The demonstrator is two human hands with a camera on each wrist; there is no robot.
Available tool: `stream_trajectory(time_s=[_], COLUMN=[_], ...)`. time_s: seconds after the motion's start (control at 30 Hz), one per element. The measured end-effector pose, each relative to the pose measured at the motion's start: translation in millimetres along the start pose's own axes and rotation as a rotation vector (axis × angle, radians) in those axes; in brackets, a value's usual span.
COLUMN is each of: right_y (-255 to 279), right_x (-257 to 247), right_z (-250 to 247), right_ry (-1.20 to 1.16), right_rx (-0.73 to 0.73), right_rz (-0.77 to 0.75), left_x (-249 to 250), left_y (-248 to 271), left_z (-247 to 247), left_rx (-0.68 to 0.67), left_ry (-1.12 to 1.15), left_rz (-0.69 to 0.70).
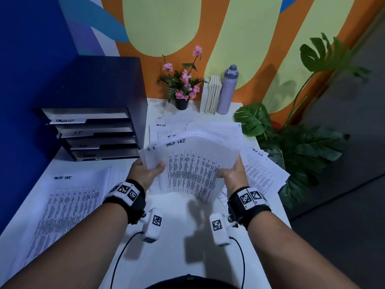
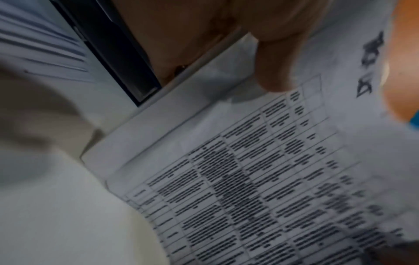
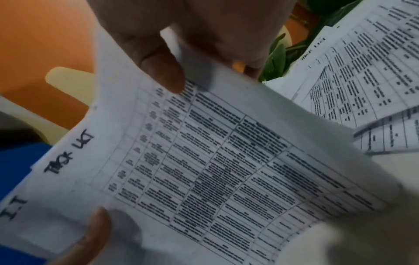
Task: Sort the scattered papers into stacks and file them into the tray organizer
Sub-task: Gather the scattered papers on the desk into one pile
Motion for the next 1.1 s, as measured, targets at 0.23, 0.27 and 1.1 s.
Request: stream_trajectory(time_s=[0.23, 0.27, 1.1], right_y=[10.9, 9.3, 41.7], right_x=[1.7, 3.8, 116.8], right_z=[13.3, 14.7, 202.1], right_ry=[-0.072, -0.059, 0.998], right_rx=[-0.059, -0.056, -0.31], right_rz=[0.054, 0.056, 0.064], left_x=[7.4, 5.4, -43.8], left_y=[12.6, 13.4, 42.6], left_z=[14.8, 17.6, -221.7], left_rx=[-0.002, -0.009, 0.022], left_ry=[-0.003, -0.037, -0.72], left_rz=[0.05, 0.059, -0.276])
Point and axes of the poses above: each hand's wrist, its own y-axis away from the middle knuckle, its own z-axis out of the palm, x = y × z, the point moved 6 cm from there along -y, towards the middle knuckle, and after that the axes turned 13 degrees about z, right-handed, at the moved point
